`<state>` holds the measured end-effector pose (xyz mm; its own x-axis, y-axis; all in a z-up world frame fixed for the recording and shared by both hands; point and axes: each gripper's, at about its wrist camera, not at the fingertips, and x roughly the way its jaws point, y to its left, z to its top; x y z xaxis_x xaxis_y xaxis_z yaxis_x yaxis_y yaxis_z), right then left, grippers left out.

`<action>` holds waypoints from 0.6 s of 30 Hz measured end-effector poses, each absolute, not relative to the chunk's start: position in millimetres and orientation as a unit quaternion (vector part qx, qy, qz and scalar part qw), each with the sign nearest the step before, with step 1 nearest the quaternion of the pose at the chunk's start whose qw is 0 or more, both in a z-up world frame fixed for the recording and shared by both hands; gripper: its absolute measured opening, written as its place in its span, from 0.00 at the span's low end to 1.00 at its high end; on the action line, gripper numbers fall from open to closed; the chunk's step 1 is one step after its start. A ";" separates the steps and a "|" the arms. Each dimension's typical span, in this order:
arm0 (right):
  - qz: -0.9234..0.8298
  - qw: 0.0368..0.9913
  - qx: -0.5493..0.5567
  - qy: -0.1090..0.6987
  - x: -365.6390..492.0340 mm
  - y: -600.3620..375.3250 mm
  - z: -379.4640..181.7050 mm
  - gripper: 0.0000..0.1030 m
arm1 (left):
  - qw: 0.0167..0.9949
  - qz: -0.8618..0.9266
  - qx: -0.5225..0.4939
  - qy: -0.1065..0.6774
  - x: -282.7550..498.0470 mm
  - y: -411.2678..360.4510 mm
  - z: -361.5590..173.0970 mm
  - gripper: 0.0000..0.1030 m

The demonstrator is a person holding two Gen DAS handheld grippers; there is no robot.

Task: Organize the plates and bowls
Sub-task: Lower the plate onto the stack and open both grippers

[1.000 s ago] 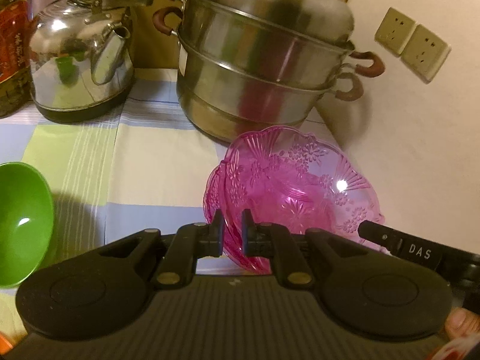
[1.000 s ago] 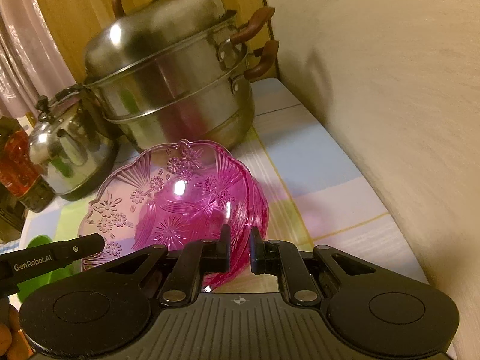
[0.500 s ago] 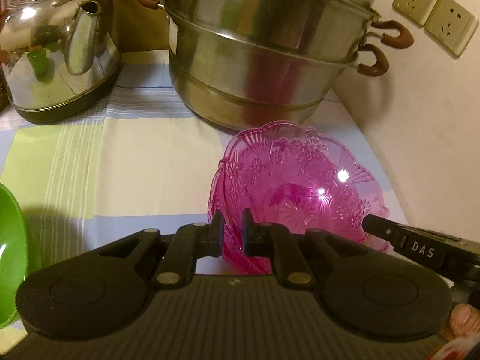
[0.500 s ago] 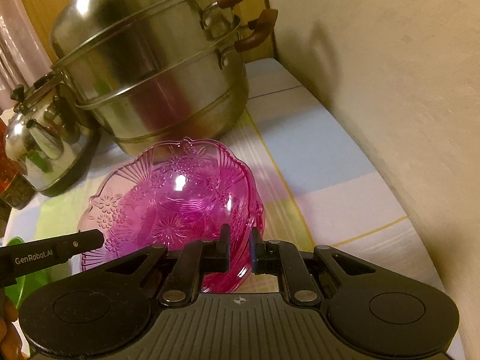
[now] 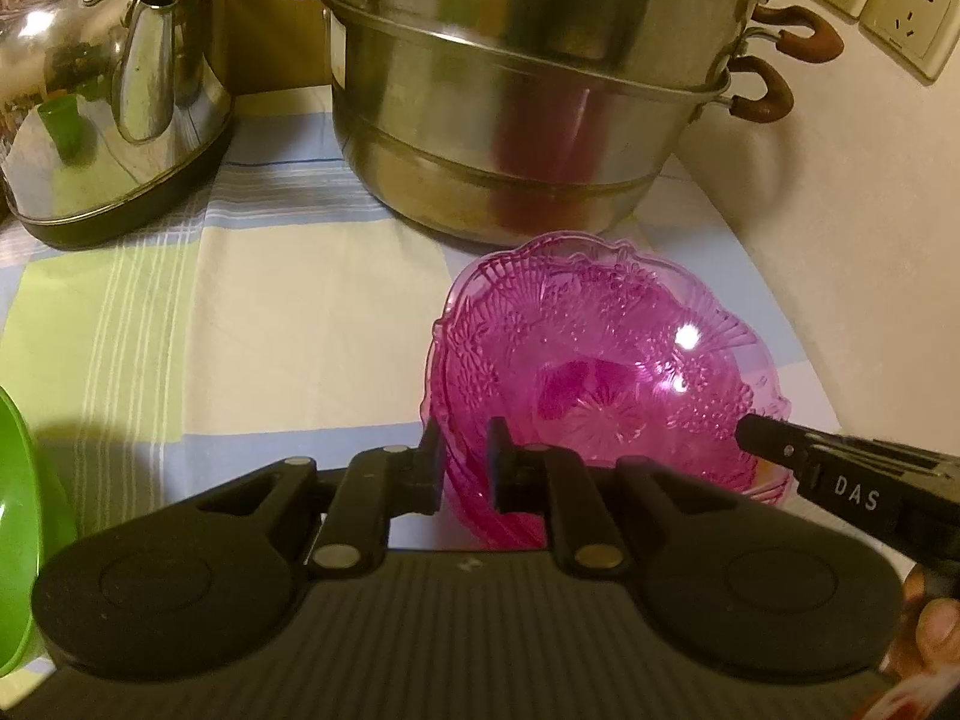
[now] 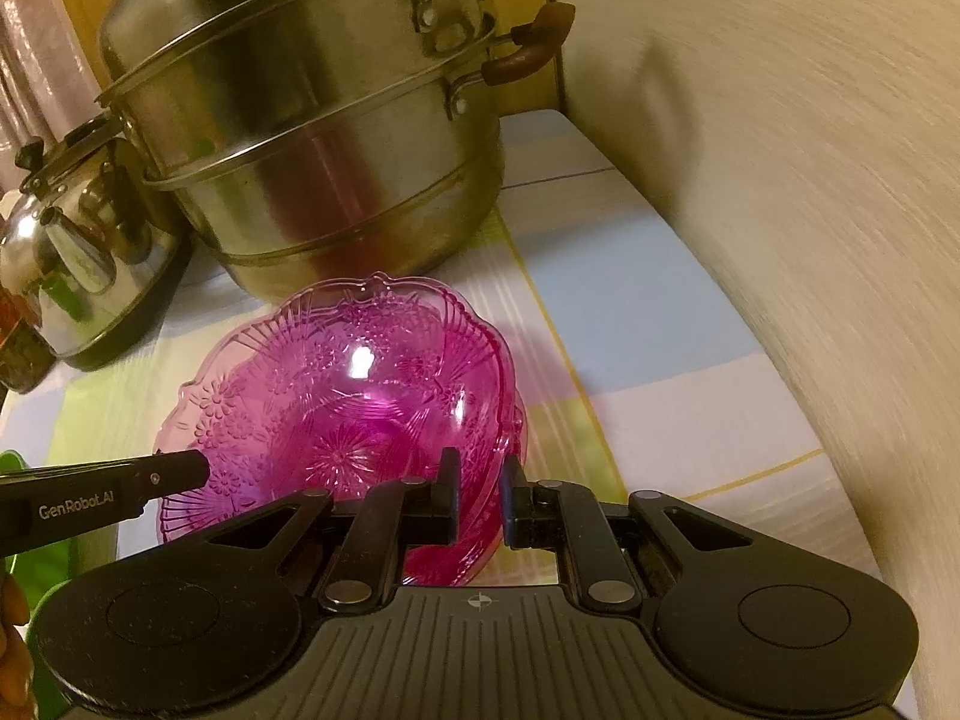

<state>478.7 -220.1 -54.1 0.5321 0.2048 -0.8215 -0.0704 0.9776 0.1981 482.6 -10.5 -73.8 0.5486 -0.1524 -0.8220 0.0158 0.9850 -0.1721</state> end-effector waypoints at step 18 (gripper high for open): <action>0.093 0.875 0.093 0.465 470.8 -231.5 -55.4 0.37 | 0.886 -0.032 -0.072 0.458 478.5 -0.7 -64.1 0.21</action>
<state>470.8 -231.5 -55.4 0.5499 0.2501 -0.7969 -0.0769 0.9652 0.2499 478.5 -0.7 -64.1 0.5788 -0.1235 -0.8061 -0.0089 0.9875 -0.1576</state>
